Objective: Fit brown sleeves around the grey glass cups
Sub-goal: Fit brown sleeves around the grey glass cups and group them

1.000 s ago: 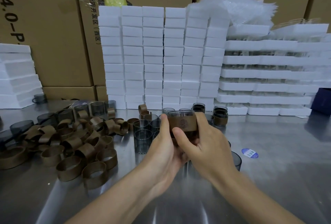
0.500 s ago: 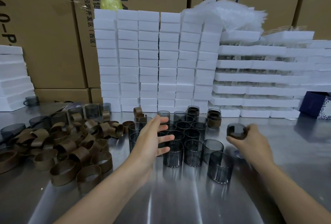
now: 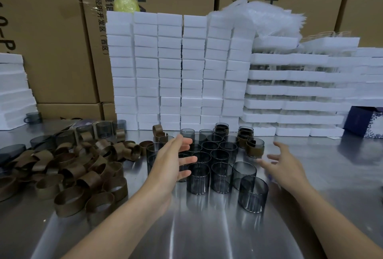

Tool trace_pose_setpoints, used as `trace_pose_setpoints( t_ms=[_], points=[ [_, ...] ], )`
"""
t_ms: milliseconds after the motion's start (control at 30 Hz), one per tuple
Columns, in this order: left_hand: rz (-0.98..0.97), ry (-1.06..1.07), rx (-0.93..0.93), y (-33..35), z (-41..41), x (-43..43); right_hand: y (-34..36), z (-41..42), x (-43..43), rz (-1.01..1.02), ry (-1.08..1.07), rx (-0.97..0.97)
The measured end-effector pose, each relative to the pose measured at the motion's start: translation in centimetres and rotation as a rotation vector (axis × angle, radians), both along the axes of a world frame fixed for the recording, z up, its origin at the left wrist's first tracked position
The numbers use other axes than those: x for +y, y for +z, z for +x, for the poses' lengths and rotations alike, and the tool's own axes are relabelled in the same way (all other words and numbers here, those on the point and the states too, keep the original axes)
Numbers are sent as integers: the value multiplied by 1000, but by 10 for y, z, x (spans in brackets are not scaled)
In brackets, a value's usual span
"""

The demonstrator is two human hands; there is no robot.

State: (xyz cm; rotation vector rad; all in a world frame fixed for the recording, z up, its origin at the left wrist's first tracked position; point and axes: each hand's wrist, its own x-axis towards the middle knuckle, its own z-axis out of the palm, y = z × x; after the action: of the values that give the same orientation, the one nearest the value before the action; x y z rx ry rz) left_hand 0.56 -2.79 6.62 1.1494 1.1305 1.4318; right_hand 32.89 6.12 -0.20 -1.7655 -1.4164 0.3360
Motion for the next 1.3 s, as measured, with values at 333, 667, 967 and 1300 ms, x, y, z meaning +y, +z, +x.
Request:
trace_pose_setpoints(
  t_ms=[333, 667, 967, 1300],
  points=[
    [5, -11, 25, 1, 0, -3, 18, -25, -9, 94, 179, 84],
    [11, -73, 123, 1, 2, -8, 29, -39, -16, -183, 276, -8],
    [35, -247, 262, -2, 5, -9, 49, -60, -32, 401, 120, 48],
    [169, -389, 151, -6, 8, -8, 72, -134, -80, 594, 428, 310]
  ],
)
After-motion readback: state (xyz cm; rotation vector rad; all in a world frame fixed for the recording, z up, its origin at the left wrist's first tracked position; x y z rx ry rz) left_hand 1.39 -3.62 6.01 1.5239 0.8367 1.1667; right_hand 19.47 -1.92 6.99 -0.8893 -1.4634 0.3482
